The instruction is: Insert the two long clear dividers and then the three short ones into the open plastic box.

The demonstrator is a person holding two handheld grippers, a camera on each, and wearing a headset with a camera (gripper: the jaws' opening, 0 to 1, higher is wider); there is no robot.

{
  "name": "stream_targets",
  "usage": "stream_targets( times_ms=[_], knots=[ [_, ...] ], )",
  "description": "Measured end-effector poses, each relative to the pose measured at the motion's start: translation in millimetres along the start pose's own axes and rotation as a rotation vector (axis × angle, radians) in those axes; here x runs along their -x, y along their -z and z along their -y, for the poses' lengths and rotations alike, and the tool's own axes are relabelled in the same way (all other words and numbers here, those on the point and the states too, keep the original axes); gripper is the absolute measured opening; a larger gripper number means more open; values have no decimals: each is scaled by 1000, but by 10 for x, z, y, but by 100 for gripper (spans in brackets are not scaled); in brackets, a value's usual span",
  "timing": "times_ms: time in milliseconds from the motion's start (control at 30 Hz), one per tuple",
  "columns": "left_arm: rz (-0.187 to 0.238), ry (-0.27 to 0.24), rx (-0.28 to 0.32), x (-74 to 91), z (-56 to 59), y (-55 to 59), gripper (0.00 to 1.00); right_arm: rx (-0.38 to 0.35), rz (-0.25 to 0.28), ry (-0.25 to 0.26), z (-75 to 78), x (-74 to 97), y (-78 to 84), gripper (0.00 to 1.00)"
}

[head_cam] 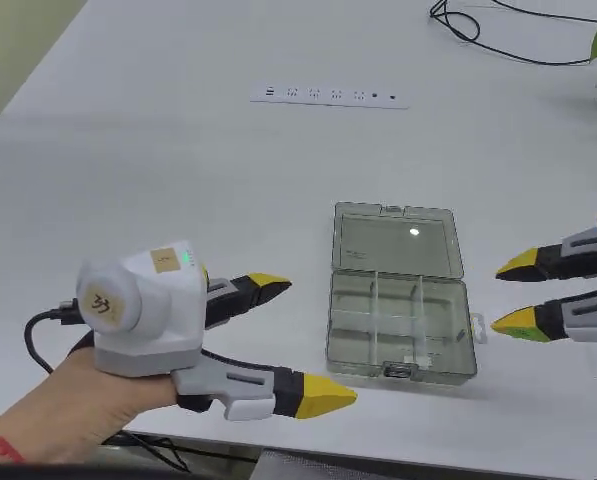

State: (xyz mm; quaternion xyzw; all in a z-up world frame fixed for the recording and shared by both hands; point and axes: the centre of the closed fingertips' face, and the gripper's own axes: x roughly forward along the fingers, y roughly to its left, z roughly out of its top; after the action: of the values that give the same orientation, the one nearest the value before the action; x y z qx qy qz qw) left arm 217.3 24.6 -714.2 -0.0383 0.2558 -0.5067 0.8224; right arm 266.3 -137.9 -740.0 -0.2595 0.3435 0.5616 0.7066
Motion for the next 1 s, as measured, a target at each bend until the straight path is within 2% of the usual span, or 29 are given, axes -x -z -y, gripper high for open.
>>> stream_targets(
  times_ms=[133, 400, 500, 800, 1000],
  knots=[
    [2, -1, 2, -1, -3, -5, 88, -17, -25, 11, 40, 80, 185, 40],
    [-4, 0, 9, 5, -6, 29, 88, -37, -108, 33, 170, 224, 714, 49],
    [-6, -1, 12, 7, -7, 40, 88, -42, -157, 30, 204, 258, 933, 50],
    [-12, -3, 21, 19, -20, 60, 88, -3, -298, 7, 290, 246, 1513, 52],
    [-18, -8, 26, 25, -32, 63, 88, 51, -382, -20, 307, 164, 1763, 51]
  ],
)
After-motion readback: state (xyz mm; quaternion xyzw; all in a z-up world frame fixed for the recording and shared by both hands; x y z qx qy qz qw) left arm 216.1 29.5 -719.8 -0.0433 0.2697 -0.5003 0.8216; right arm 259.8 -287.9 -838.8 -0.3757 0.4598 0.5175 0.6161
